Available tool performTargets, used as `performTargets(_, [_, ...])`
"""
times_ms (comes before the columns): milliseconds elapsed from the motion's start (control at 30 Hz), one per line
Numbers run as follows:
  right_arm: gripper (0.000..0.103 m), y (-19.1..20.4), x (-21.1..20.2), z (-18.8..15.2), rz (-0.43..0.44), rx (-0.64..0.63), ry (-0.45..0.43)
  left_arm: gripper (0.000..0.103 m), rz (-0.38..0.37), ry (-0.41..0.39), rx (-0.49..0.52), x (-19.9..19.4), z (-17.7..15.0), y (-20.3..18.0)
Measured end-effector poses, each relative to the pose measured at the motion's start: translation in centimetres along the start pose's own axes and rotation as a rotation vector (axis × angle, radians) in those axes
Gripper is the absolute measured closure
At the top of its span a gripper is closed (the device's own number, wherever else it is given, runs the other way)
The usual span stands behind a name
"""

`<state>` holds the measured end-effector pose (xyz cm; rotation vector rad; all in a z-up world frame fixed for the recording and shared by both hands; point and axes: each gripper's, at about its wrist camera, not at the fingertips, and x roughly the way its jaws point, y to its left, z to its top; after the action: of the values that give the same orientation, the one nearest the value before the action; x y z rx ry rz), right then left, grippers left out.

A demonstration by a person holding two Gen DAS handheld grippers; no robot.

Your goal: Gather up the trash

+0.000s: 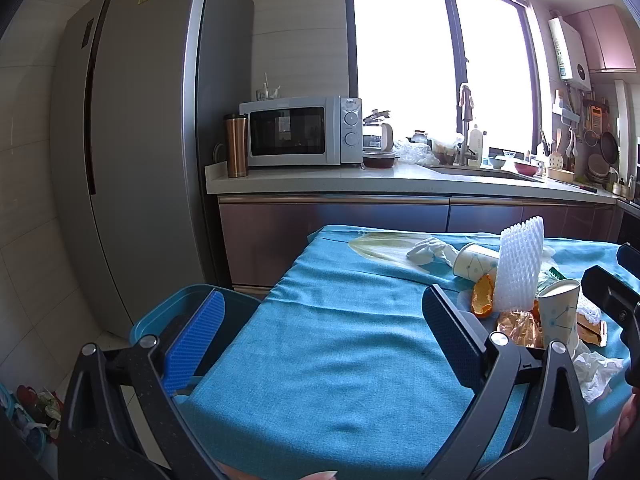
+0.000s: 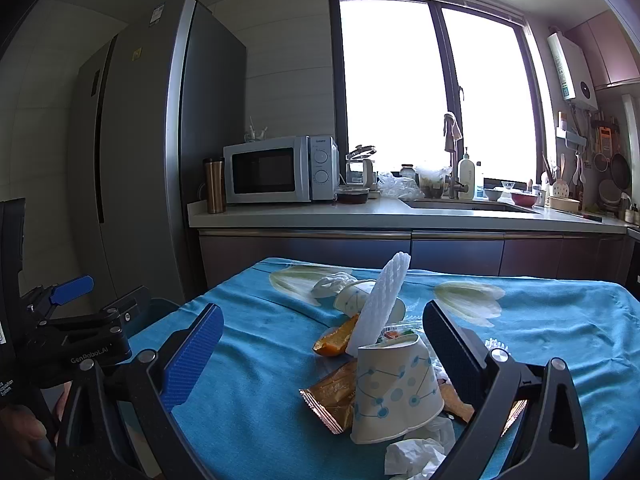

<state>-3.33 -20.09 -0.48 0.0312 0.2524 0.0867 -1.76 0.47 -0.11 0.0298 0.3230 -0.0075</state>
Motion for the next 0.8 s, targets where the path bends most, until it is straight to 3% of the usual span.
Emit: performTargets(800, [0.006, -0.02, 0.37, 0.0, 0.002, 0.005, 0.012, 0.006, -0.01, 0.006, -0.004, 0.1, -0.21, -0.27])
